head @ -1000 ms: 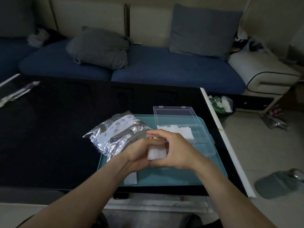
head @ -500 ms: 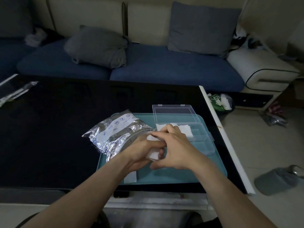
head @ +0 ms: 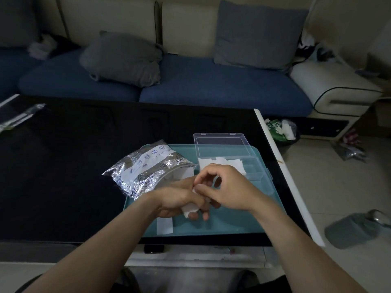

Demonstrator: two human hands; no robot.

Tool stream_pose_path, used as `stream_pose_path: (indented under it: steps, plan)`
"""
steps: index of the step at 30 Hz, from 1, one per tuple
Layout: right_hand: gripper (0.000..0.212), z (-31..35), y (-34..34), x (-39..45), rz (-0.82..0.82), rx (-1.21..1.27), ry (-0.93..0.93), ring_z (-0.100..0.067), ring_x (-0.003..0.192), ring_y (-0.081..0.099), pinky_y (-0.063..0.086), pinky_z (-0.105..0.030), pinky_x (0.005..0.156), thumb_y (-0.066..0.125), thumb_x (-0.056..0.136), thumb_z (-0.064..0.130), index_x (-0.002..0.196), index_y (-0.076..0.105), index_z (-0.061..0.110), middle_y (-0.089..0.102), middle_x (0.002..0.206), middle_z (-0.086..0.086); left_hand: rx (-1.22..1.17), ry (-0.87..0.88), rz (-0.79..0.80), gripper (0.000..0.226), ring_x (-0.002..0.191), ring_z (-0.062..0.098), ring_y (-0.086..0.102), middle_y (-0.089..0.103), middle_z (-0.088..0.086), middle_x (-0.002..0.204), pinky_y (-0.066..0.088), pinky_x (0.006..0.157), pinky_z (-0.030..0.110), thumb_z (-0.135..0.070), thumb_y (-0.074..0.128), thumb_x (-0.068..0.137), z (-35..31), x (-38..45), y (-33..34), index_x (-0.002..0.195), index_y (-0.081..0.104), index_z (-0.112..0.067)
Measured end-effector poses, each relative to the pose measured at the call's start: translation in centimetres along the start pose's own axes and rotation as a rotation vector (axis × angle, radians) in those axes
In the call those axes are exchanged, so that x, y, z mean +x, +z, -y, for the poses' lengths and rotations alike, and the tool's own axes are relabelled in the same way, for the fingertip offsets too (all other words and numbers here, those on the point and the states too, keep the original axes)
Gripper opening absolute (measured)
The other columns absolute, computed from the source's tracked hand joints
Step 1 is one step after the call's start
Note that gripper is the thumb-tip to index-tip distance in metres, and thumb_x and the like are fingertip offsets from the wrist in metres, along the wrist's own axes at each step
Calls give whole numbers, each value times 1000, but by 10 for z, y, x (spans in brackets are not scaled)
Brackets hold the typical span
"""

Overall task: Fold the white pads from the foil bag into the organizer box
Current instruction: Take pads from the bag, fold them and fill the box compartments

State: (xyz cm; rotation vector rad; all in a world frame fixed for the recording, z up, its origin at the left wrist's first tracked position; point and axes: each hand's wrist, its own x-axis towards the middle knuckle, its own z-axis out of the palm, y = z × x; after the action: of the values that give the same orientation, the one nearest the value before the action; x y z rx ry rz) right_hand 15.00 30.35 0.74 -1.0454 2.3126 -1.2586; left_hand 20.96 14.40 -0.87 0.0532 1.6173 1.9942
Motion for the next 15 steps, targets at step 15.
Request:
stream_pose_path:
  steps: [15]
  plan:
    - [13,1,-4,-1,7,-16,13,-3,71,62,49,-16,70,75,89,18,102,75,19,68,84,8,103,3,6,55,58,18,65,72,11,82,38,42,19,18,60,84,-5,-10,-6,128,36,-4]
